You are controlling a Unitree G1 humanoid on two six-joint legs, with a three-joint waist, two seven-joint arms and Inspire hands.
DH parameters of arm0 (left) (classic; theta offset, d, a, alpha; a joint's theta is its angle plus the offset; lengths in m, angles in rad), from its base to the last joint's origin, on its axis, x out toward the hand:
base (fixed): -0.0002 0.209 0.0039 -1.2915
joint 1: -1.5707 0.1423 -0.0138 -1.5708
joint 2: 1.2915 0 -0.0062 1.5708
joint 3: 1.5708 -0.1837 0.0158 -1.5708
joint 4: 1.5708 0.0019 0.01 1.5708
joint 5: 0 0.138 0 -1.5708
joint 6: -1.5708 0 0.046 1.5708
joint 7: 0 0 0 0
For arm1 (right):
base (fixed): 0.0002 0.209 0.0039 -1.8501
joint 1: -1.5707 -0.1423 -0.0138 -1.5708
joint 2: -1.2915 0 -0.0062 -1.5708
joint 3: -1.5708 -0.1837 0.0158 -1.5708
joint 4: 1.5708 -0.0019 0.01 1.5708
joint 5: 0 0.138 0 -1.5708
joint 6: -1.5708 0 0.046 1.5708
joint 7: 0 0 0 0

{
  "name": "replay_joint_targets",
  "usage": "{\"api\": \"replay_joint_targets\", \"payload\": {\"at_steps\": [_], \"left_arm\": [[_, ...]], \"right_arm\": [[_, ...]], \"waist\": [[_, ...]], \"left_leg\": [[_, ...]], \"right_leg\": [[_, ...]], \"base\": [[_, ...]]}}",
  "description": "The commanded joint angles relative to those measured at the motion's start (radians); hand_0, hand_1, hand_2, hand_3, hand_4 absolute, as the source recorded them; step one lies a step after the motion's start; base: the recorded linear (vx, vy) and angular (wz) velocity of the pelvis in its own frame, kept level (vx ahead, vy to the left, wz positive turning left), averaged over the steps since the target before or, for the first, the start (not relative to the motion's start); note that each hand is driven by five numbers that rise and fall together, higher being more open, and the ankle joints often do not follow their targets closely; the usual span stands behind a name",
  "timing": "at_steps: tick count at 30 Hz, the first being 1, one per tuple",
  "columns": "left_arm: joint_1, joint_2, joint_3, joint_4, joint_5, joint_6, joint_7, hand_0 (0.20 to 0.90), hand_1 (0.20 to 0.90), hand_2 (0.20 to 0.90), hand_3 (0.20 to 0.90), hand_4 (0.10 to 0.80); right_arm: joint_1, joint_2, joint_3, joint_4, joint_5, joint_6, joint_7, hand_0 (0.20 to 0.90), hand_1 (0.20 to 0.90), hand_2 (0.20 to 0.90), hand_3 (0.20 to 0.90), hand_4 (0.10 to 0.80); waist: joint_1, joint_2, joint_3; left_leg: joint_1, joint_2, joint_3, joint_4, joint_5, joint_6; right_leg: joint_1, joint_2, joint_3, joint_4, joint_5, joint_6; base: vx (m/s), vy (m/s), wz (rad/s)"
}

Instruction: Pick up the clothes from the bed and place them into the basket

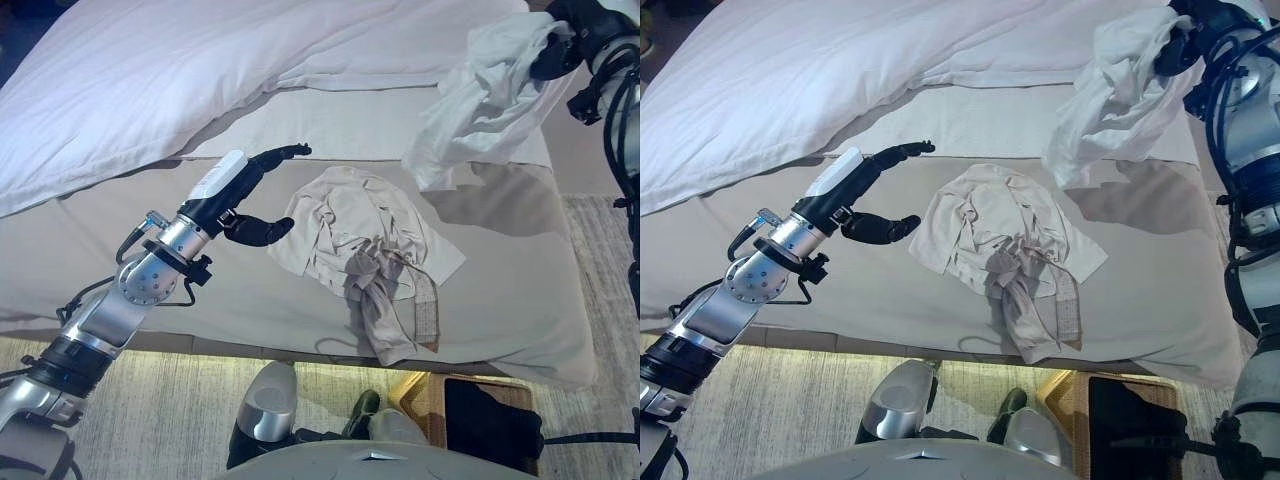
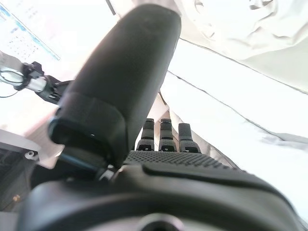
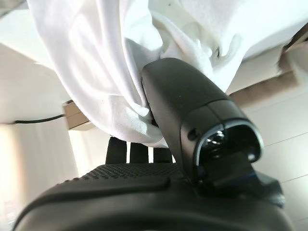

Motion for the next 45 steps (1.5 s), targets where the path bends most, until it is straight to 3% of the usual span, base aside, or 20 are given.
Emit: {"api": "replay_joint_targets", "payload": {"at_steps": [1, 10, 16, 21, 31, 36, 45], "left_arm": [[0.031, -0.018, -0.006, 0.024, -0.043, -0.069, 0.078, 0.9, 0.9, 0.9, 0.9, 0.8], [-0.026, -0.015, -0.029, 0.086, -0.033, -0.04, 0.18, 0.9, 0.9, 0.9, 0.9, 0.8], [0.012, -0.028, 0.018, 0.101, -0.02, -0.028, 0.186, 0.9, 0.9, 0.9, 0.9, 0.8], [0.043, -0.056, 0.058, 0.117, -0.001, -0.018, 0.222, 0.9, 0.9, 0.9, 0.9, 0.8], [0.069, -0.123, 0.114, 0.131, 0.043, -0.008, 0.227, 0.9, 0.9, 0.9, 0.9, 0.8], [0.077, -0.135, 0.125, 0.117, 0.056, 0.003, 0.206, 0.9, 0.9, 0.9, 0.9, 0.8], [0.045, -0.133, 0.101, 0.102, 0.053, 0.026, 0.165, 0.9, 0.9, 0.9, 0.9, 0.8]], "right_arm": [[-0.013, -0.088, 0.038, -0.043, 0.035, -0.057, -0.078, 0.3, 0.3, 0.3, 0.2, 0.1], [0.136, -0.195, -0.055, -0.078, 0.019, -0.16, -0.074, 0.3, 0.3, 0.3, 0.2, 0.1], [0.451, -0.248, -0.303, -0.212, 0.012, -0.161, -0.094, 0.3, 0.3, 0.3, 0.2, 0.1], [0.763, -0.225, -0.565, -0.326, -0.003, -0.16, -0.095, 0.3, 0.3, 0.3, 0.2, 0.1], [1.051, -0.139, -0.802, -0.394, 0.009, -0.135, -0.1, 0.3, 0.3, 0.3, 0.2, 0.1], [1.154, -0.083, -0.868, -0.397, 0.047, -0.137, -0.085, 0.3, 0.3, 0.3, 0.2, 0.1], [1.148, -0.042, -0.834, -0.242, 0.107, -0.139, -0.034, 0.3, 0.3, 0.3, 0.2, 0.1]], "waist": [[-0.064, -0.018, -0.283], [-0.17, -0.016, -0.316], [-0.251, -0.005, -0.326], [-0.31, 0.0, -0.333], [-0.371, -0.003, -0.337], [-0.394, -0.002, -0.336], [-0.41, 0.007, -0.326]], "left_leg": [[0.049, 0.027, 0.075, -0.024, -0.065, 0.012], [0.096, 0.05, 0.151, -0.097, -0.055, 0.01], [0.113, 0.065, 0.192, -0.118, -0.054, 0.011], [0.133, 0.074, 0.226, -0.154, -0.048, 0.005], [0.142, 0.085, 0.269, -0.175, -0.048, 0.002], [0.145, 0.092, 0.286, -0.173, -0.051, 0.004], [0.142, 0.099, 0.31, -0.151, -0.06, 0.0]], "right_leg": [[-0.042, 0.024, 0.044, 0.031, 0.03, 0.004], [-0.05, 0.051, 0.129, -0.025, 0.06, 0.017], [-0.068, 0.07, 0.188, -0.038, 0.066, 0.021], [-0.073, 0.083, 0.233, -0.084, 0.091, 0.03], [-0.1, 0.113, 0.291, -0.105, 0.108, 0.031], [-0.113, 0.128, 0.318, -0.101, 0.108, 0.029], [-0.128, 0.135, 0.334, -0.091, 0.108, 0.027]], "base": [[-0.014, -0.038, -0.29], [-0.02, -0.033, -0.34], [-0.012, -0.053, -0.35], [-0.029, -0.049, -0.31], [-0.034, -0.041, -0.24], [-0.031, -0.053, -0.13], [-0.028, -0.051, -0.12]]}}
